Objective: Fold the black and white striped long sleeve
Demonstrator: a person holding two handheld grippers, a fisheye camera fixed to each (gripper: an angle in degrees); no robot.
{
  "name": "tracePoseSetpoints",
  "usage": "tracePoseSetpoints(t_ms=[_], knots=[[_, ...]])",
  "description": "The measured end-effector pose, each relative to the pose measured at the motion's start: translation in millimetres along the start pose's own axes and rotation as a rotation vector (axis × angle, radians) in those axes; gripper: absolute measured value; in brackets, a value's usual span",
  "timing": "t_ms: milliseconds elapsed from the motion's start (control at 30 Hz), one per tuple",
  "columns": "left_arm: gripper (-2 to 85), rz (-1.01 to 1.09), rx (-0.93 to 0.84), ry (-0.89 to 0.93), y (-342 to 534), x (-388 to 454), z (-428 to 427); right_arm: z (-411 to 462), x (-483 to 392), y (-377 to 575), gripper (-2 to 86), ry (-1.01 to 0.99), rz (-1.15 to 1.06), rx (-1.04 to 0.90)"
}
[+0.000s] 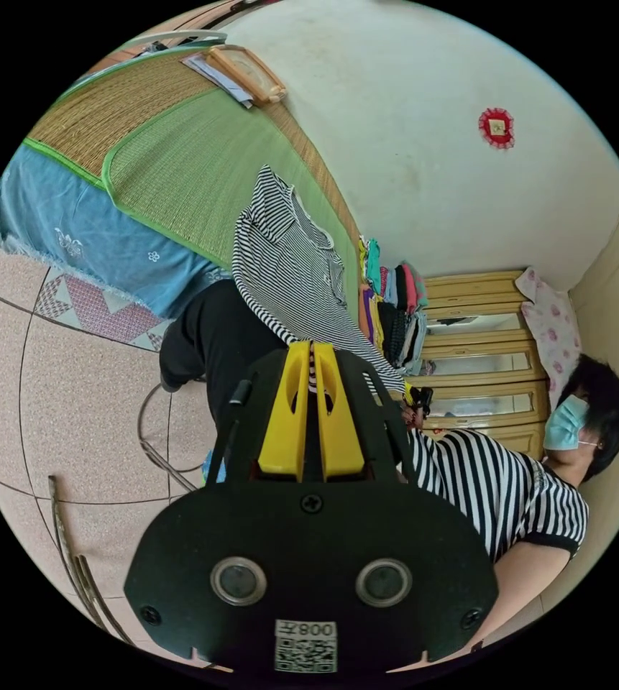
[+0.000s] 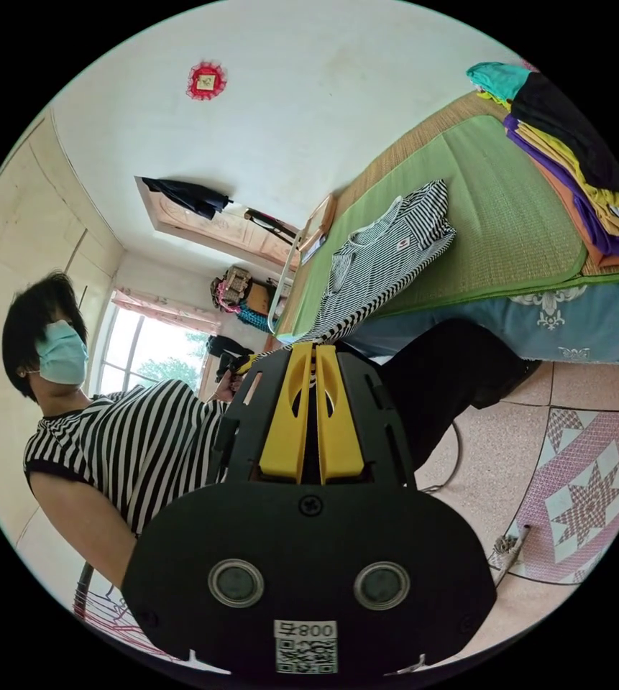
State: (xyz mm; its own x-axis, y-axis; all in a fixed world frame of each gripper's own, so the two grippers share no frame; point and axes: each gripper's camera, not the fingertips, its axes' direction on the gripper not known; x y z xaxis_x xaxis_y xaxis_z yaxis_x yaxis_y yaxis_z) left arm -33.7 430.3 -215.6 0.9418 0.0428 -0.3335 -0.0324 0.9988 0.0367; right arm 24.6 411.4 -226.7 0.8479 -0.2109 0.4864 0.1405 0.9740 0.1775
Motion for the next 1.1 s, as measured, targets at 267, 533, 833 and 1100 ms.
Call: tracePoseSetpoints(t_ms=[267,533,833,1100], knots=[[0.7,-0.001,0.04,0.086,-8,-4,-7,-15,1,17,0.4,0.011,0.025,0.029],[0.7,0.022,0.056,0.106,-54,0,-2,-19,13,-6,0.4,-0.01,0.031,0.064],[0.7,0.047,0.089,0.131,-145,2,13,-21,25,-84,0.4,-0.001,0.0,0.095],[0.7,0.042,0.135,0.12,-269,-5,44,-10,58,-195,0.4,0.045,0.007,0.09]])
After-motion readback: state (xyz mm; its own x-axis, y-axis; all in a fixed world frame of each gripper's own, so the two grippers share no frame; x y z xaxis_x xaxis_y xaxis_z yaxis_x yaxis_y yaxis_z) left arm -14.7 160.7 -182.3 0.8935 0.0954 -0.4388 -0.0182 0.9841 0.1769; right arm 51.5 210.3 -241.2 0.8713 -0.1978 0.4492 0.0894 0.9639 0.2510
